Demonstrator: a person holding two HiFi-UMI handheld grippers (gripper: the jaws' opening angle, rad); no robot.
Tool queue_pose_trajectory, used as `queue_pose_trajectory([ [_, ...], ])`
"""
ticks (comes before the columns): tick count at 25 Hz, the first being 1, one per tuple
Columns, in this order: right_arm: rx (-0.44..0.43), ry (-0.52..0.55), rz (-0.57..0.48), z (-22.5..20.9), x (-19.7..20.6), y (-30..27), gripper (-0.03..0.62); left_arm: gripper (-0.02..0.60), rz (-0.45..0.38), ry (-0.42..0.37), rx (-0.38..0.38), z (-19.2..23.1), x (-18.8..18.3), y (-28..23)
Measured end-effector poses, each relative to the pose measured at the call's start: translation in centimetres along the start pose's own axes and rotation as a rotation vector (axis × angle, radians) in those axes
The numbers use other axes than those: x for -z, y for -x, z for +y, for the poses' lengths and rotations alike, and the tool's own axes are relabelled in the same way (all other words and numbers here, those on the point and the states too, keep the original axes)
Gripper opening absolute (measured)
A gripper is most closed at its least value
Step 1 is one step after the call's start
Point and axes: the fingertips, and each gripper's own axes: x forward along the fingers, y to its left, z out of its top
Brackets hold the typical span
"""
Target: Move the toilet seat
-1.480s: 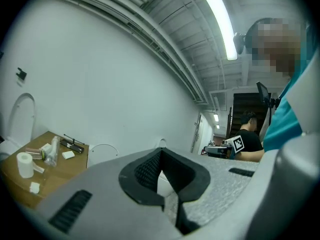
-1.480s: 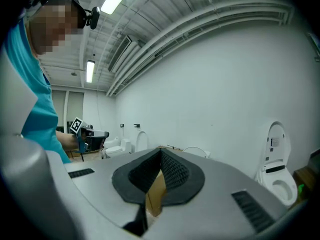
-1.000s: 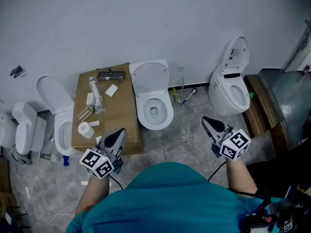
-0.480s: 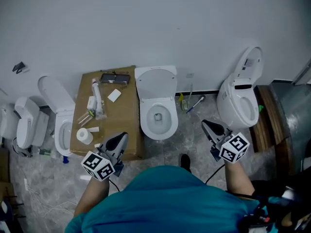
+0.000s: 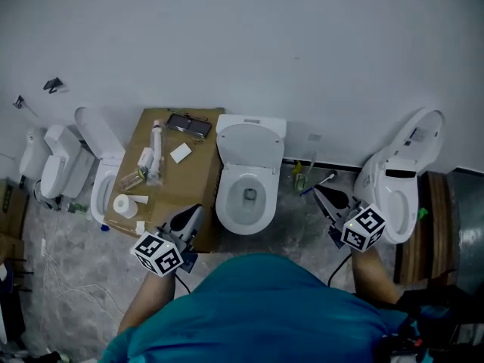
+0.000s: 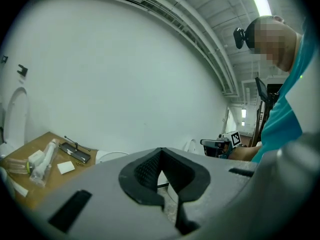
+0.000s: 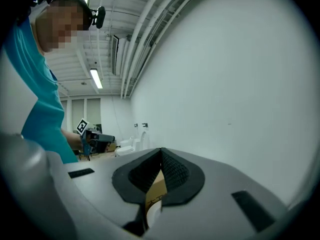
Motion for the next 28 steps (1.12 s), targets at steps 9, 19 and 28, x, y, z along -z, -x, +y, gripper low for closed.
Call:
queue_pose_trajectory([
  [9, -0.112, -0.009, 0.067, -5.4, 2.5, -3.5, -0.002, -0.009, 0.070, 0.008, -0.047, -0.2, 1.8, -5.7],
  [19, -0.108, 0.013, 0.170, -4.2, 4.8, -14.6, -0.002, -0.008, 0.098, 0.057, 0.030, 10.4, 3.1, -7.6],
  [28, -0.038, -0.022, 0.266, -3.8, 7.4, -24.5, -0.002, -0.008, 0.234, 0.098, 0.158, 20.4, 5.2, -11.0],
])
